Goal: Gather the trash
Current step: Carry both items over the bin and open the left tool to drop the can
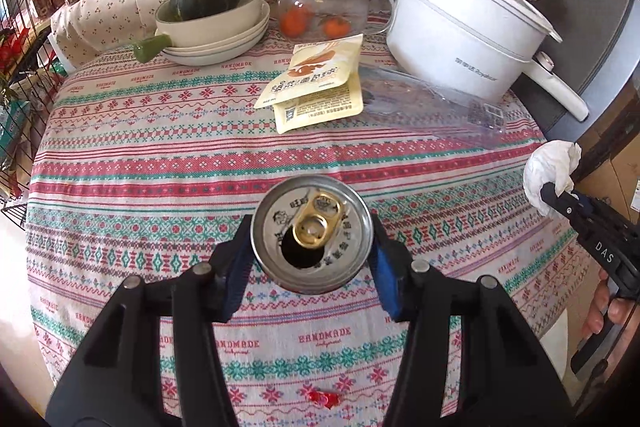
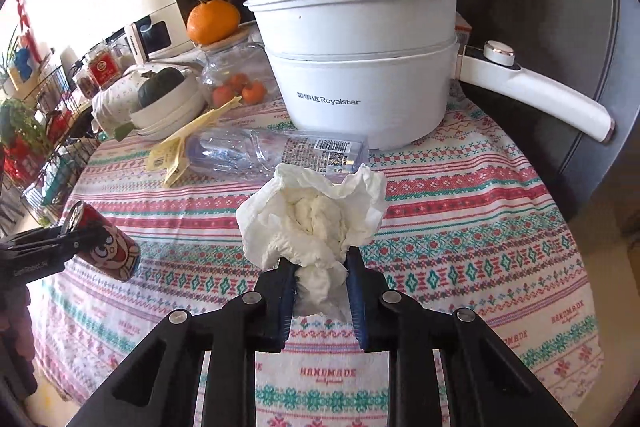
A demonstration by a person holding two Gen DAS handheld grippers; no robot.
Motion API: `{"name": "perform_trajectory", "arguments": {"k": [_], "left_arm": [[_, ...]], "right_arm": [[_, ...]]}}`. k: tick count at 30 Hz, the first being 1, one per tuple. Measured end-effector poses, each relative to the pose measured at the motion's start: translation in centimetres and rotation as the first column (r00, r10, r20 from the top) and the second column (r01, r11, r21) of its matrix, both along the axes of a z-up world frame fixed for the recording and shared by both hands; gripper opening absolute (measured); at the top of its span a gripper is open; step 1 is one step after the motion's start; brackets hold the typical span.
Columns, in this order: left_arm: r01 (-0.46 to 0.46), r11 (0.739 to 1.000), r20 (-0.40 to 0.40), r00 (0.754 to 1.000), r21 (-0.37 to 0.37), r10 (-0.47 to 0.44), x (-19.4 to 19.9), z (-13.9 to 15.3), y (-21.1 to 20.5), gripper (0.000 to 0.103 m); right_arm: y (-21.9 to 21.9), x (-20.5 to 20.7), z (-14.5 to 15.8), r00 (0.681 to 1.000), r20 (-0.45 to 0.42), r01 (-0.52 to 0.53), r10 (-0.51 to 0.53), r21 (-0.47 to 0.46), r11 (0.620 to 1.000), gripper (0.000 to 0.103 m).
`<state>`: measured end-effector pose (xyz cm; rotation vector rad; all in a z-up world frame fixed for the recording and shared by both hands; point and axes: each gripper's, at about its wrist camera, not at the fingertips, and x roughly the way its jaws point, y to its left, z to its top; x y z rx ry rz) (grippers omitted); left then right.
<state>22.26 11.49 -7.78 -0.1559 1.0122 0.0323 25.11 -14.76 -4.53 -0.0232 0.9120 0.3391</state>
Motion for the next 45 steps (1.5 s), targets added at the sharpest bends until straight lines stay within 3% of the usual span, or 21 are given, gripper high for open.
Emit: {"name": "perform_trajectory", "arguments": {"k": [13, 23, 26, 33, 40, 45], "left_arm": [[0.107, 0.993, 0.072, 0.992, -0.045, -0.103, -6.5, 3.7, -3.9, 0.055], [0.228, 0.97, 0.123, 0.969, -0.089, -0.216, -11.0, 5.3, -8.2, 0.055], [0.258, 0.958, 0.139, 0.961, -0.126, -0.241, -11.9, 5.3, -9.3, 0.055], [0.389, 0.905, 0.137, 0.919, -0.173, -0.369, -13.6, 4.6, -13.8, 0.055], [0.532, 0.821, 0.093, 0.846, -0.205, -0.525, -15.2, 1.9, -19.4, 0.055], [0.596, 0.778, 0.048, 0.799, -0.198, -0.6, -15.8, -0.3, -23.1, 0.055]], "right_arm": [[-4.6, -8.4, 4.7, 1.0, 0.002, 0.017, -0.017, 0.004, 1.0, 0.024], [-8.8, -13.6, 5.7, 0.996, -0.058, 0.071, -0.07, 0.006, 0.997, 0.024], [-9.5, -15.0, 5.4, 0.994, -0.064, 0.086, -0.089, -0.039, 0.995, 0.024], [-11.3, -17.3, 5.7, 0.991, -0.107, 0.087, -0.086, 0.001, 0.996, 0.024], [-14.7, -18.9, 3.2, 0.978, -0.177, 0.105, -0.11, -0.037, 0.994, 0.024], [-17.2, -19.9, 1.6, 0.966, -0.217, 0.132, -0.142, -0.06, 0.989, 0.024]]}}
